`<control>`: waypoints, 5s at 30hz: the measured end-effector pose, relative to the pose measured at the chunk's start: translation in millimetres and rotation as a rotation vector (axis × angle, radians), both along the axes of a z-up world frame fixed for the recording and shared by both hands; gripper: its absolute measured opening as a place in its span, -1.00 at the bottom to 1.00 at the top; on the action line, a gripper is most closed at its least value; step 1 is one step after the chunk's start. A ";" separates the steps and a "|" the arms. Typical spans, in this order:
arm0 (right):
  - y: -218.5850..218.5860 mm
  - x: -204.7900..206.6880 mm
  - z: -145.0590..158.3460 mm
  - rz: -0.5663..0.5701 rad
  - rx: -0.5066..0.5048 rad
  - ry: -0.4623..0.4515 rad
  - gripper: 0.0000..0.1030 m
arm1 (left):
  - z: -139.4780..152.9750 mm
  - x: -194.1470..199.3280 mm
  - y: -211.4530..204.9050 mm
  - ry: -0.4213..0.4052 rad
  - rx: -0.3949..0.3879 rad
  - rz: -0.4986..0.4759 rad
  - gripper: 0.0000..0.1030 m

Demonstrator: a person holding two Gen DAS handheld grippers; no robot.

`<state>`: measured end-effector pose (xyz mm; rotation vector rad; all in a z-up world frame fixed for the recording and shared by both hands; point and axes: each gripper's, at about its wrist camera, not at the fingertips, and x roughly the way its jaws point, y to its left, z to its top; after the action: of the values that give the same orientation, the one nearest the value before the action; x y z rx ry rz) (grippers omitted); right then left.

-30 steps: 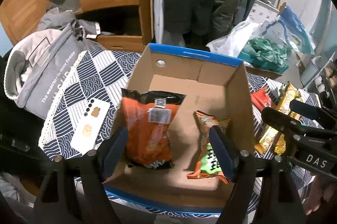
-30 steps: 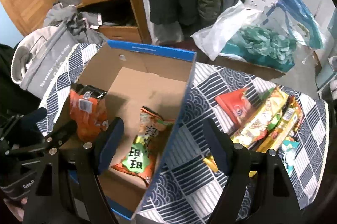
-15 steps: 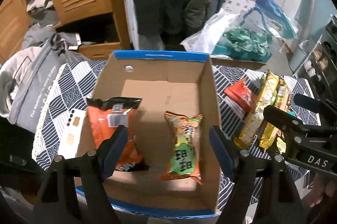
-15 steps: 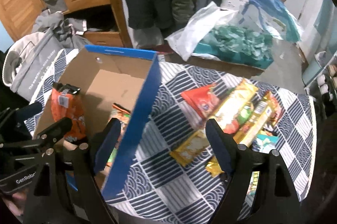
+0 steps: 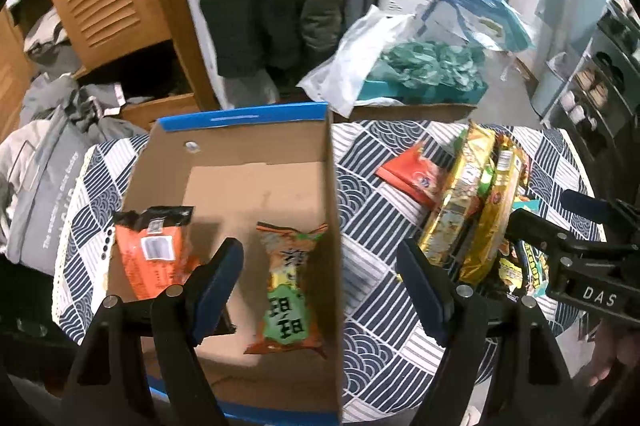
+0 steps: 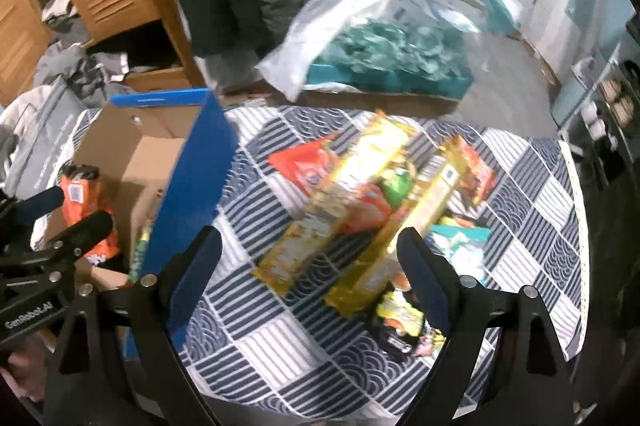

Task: Organize snacks
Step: 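Open both tools to release the bags and withdraw toward the snack pile, then grasp the long gold wafer bar with the left tool while the right tool grasps the teal anime bag, then carry the gold bar with the left tool while the right tool carries the teal bag into the box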

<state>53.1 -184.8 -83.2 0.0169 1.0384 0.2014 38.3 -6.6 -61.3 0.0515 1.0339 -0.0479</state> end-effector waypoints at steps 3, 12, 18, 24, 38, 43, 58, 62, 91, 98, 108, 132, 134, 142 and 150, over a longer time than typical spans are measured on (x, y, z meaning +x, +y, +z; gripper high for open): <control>-16.0 -0.6 -6.6 -0.023 -0.001 0.012 0.71 | -2.5 2.1 -13.1 0.007 0.012 -0.020 0.56; -62.2 -2.7 -23.5 -0.093 0.006 0.043 0.71 | -11.2 8.4 -48.9 0.020 0.033 -0.081 0.56; -83.8 -3.0 -33.1 -0.116 0.001 0.058 0.71 | -21.8 15.6 -71.7 0.037 0.051 -0.114 0.56; -105.6 7.9 -62.4 -0.137 0.001 0.111 0.72 | -32.7 23.9 -87.2 0.076 0.038 -0.157 0.56; -132.1 24.1 -129.6 -0.164 -0.002 0.223 0.72 | -78.6 57.4 -107.6 0.172 0.013 -0.161 0.56; -136.9 27.1 -145.5 -0.170 0.001 0.260 0.72 | -89.9 59.8 -120.3 0.180 0.022 -0.187 0.56; -148.6 34.9 -168.6 -0.187 0.099 0.296 0.73 | -120.9 79.2 -143.0 0.201 0.119 -0.226 0.56; -148.4 37.7 -166.2 -0.187 0.113 0.287 0.37 | -126.1 83.5 -145.0 0.205 0.130 -0.237 0.56; -151.5 -3.6 -88.1 -0.265 0.109 0.141 0.21 | -95.5 64.1 -120.9 0.169 0.008 -0.212 -0.37; -142.1 -5.6 -69.6 -0.251 0.114 0.109 0.20 | -73.6 49.4 -110.1 0.144 -0.011 -0.196 -0.38; -125.1 -13.6 -40.4 -0.225 0.116 0.064 0.20 | -38.7 26.0 -94.1 0.102 -0.043 -0.188 -0.38; -27.0 -13.9 18.1 -0.037 0.128 -0.029 0.21 | 26.6 -15.2 5.3 -0.024 -0.122 -0.064 -0.38; -16.0 -12.3 20.1 -0.016 0.135 -0.029 0.20 | 28.3 -17.1 16.4 -0.038 -0.115 -0.045 -0.38; 31.9 -3.5 29.4 0.053 0.157 -0.031 0.21 | 28.4 -24.6 61.8 -0.051 -0.124 0.030 -0.38; 85.4 2.7 30.4 0.129 0.176 -0.013 0.21 | 20.9 -31.1 97.1 -0.045 -0.131 0.094 -0.38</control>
<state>55.8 -99.4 -52.8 0.1082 1.0070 0.4092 7.2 90.6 -40.3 -0.1147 0.9850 -0.0293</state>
